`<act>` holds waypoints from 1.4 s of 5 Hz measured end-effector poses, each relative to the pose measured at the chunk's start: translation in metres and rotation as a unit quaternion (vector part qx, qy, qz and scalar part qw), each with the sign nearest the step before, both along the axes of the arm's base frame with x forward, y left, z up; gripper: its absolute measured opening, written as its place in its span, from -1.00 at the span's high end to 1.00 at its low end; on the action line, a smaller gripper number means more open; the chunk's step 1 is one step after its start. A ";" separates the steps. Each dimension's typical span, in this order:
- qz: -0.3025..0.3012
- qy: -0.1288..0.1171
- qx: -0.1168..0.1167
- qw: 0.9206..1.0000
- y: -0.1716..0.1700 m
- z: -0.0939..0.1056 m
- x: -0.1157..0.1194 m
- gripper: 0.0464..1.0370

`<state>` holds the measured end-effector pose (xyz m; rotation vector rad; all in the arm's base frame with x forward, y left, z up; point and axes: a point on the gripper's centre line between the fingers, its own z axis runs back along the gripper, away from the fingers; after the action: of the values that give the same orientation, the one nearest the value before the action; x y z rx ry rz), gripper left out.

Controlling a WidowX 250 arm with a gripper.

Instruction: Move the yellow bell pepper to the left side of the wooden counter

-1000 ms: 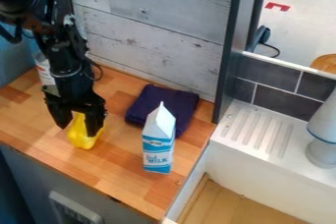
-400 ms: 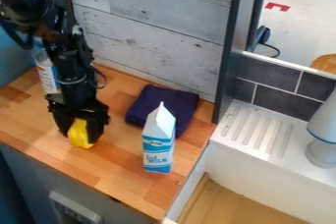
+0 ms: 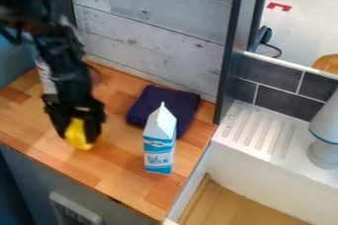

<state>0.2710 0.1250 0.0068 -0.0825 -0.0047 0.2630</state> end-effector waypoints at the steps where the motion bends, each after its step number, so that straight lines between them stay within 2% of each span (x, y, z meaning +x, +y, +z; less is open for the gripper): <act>1: -0.017 0.003 -0.018 1.000 0.026 0.013 -0.014 -0.55; 2: -0.025 0.007 -0.013 1.000 0.050 0.018 -0.018 -0.55; 3: -0.043 0.027 0.004 0.999 0.073 0.009 -0.016 -0.55; 5: -0.027 0.028 0.026 0.999 0.118 0.002 -0.019 -0.55; 6: -0.028 0.036 0.035 0.998 0.123 -0.006 -0.021 -0.55; 7: -0.028 0.049 0.041 0.998 0.126 -0.013 -0.022 -0.67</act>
<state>0.2492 0.2514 -0.0062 0.0125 0.0836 0.2097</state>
